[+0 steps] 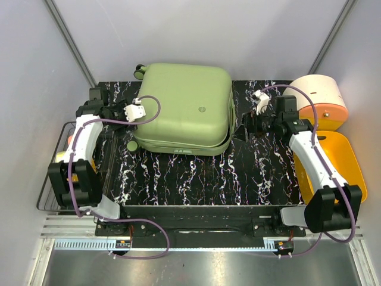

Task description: Open, take out, and arrange the luggage

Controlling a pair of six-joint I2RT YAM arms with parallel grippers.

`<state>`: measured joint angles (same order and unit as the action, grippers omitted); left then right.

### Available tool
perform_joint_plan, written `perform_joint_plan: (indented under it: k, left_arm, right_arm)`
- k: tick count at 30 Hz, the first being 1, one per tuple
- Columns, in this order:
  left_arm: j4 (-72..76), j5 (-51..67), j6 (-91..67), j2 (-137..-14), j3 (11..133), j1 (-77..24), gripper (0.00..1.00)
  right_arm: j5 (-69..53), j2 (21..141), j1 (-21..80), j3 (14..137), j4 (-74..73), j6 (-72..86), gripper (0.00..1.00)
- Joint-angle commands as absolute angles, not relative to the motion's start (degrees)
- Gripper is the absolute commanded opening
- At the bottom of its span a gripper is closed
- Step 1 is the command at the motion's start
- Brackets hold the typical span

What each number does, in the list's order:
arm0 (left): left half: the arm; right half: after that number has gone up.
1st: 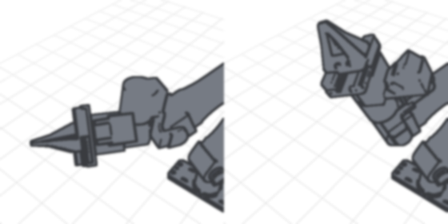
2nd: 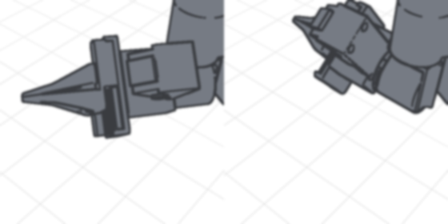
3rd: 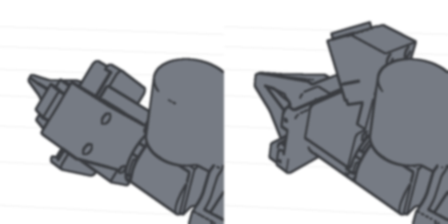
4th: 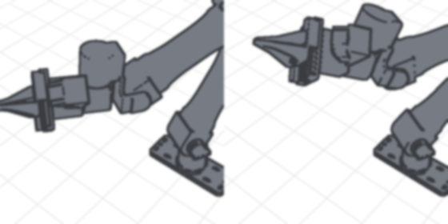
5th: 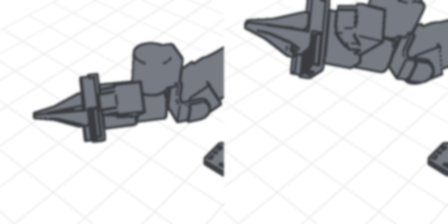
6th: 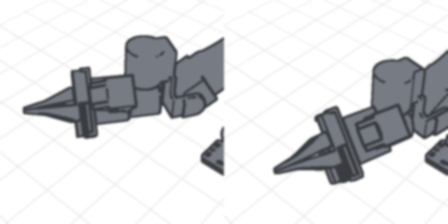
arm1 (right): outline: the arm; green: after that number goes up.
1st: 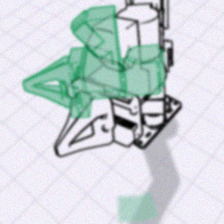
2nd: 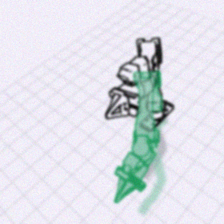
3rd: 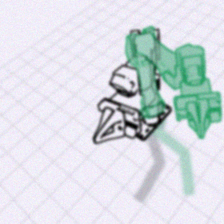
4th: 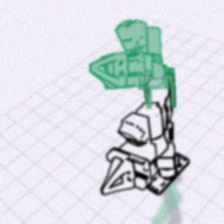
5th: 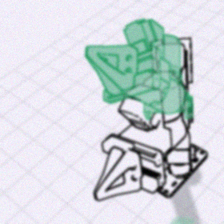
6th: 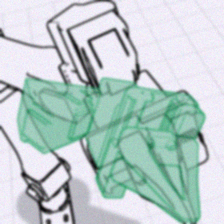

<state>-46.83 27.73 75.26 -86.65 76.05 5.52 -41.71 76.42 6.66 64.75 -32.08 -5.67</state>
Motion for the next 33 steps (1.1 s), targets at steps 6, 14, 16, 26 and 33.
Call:
perform_joint_plan:
  k: [6,14,16,26,33]
  left_arm:
    - [-42.0,32.3,65.3,-83.5,80.3,4.8,0.15]
    - [-39.4,32.4,43.4,-82.3,91.6,5.3,0.0]
    - [-39.4,31.9,38.0,-83.7,96.2,5.2,0.0]
    - [-37.1,32.8,26.9,-90.3,108.1,5.2,0.0]
    - [-36.7,33.1,23.8,-91.7,110.0,5.3,0.0]
  right_arm:
    - [-44.5,67.6,7.6,61.1,-32.5,-14.8,0.93]
    - [-44.6,63.8,11.2,59.8,-29.0,-21.1,0.9]
    - [-44.0,63.3,13.5,59.1,-27.9,-23.6,0.88]
    - [-26.1,66.8,27.1,55.6,-2.5,-31.6,0.78]
    - [-11.6,84.3,30.1,66.9,17.4,-36.3,0.83]
